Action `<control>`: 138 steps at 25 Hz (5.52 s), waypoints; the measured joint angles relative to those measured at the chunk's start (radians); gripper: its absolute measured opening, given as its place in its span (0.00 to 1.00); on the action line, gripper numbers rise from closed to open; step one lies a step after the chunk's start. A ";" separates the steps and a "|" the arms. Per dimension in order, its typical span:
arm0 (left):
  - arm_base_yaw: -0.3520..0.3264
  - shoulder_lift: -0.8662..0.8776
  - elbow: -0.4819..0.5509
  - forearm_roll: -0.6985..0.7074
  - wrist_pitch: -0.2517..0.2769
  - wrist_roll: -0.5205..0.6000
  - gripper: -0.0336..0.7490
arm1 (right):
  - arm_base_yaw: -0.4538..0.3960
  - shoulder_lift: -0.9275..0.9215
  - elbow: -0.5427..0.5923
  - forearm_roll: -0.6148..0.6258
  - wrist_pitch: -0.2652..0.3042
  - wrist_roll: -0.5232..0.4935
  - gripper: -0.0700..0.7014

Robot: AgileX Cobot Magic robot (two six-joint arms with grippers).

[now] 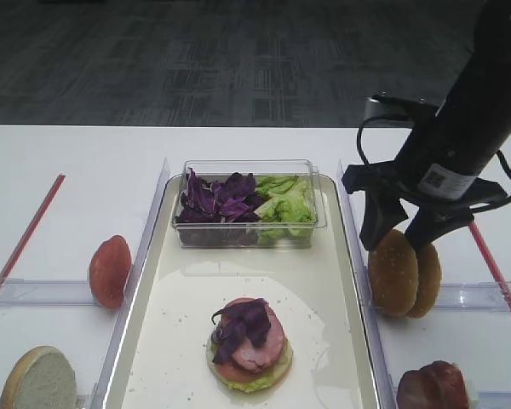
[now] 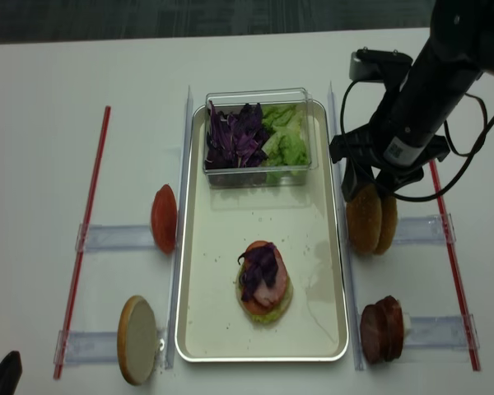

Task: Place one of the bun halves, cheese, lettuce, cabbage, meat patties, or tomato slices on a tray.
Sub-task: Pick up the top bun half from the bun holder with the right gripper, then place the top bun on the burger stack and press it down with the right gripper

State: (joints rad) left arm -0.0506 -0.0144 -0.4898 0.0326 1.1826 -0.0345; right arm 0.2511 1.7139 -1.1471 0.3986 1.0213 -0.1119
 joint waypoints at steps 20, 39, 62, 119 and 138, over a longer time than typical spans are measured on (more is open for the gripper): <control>0.000 0.000 0.000 0.005 0.000 0.000 0.61 | 0.002 0.044 0.000 -0.003 0.010 0.013 0.52; 0.000 0.000 0.000 0.005 0.000 0.000 0.61 | 0.002 0.070 -0.006 -0.011 0.020 0.023 0.40; 0.000 0.000 0.000 0.005 0.000 -0.002 0.61 | 0.002 0.070 -0.006 -0.021 0.020 0.021 0.30; 0.000 0.000 0.000 0.005 0.000 -0.002 0.61 | 0.002 -0.183 0.128 0.068 -0.031 -0.034 0.29; 0.000 0.000 0.000 0.005 0.000 -0.002 0.61 | 0.002 -0.258 0.384 0.436 -0.136 -0.344 0.29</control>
State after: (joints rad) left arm -0.0506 -0.0144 -0.4898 0.0379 1.1826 -0.0362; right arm 0.2533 1.4563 -0.7634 0.8344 0.8854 -0.4563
